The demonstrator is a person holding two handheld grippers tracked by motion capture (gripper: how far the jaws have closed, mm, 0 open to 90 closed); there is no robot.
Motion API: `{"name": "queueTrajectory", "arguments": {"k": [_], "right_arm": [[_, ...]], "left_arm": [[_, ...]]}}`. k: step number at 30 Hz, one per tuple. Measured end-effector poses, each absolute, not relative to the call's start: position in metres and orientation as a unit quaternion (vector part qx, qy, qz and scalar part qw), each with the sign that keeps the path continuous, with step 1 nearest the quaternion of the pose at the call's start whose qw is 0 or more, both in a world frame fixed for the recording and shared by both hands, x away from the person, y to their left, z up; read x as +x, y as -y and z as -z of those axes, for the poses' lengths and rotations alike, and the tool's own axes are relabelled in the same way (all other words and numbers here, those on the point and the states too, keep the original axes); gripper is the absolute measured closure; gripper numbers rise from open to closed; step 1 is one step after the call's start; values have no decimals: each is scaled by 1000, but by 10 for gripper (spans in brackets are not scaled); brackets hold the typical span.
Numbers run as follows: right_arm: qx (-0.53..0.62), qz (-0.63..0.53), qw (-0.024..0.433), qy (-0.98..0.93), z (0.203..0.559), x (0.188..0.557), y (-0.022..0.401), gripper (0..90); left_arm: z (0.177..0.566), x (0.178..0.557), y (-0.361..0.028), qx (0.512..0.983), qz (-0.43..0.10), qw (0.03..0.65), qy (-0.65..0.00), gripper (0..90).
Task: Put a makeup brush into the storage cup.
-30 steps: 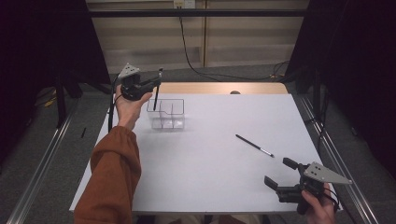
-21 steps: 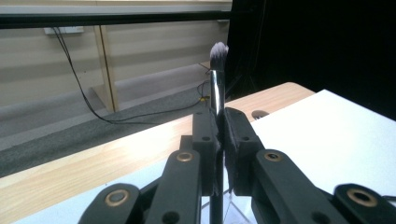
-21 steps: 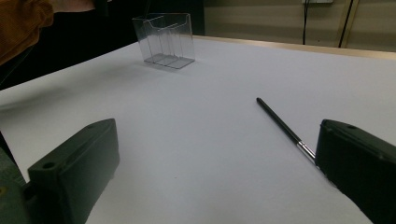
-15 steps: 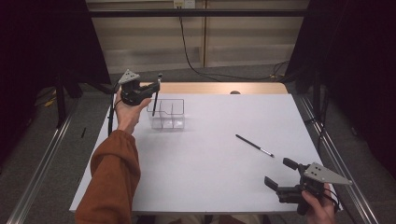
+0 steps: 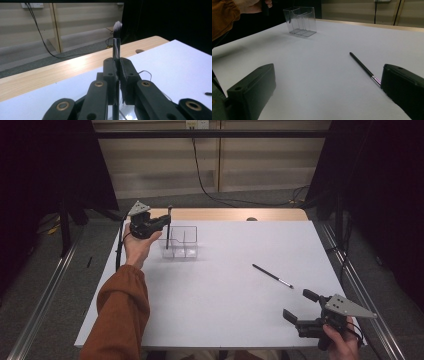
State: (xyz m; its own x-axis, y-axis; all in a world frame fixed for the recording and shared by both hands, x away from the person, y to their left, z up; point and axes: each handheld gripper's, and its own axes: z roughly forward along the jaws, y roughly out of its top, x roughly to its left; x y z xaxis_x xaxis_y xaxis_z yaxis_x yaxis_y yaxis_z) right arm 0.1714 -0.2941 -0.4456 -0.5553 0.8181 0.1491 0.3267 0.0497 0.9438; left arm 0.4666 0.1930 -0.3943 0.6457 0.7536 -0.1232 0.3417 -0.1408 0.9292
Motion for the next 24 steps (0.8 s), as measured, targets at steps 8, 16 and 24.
{"name": "queueTrajectory", "arguments": {"k": [8, 16, 24], "right_arm": [[415, -550, 221, -690, 446, 172, 294, 0], [413, -549, 225, -690, 446, 172, 293, 0], [417, -550, 222, -689, 446, 172, 293, 0]], "left_arm": [[399, 464, -196, 731, -190, 532, -382, 842], [401, 463, -195, 737, -192, 525, -381, 841], [403, 462, -198, 732, -176, 530, -390, 821]]}}
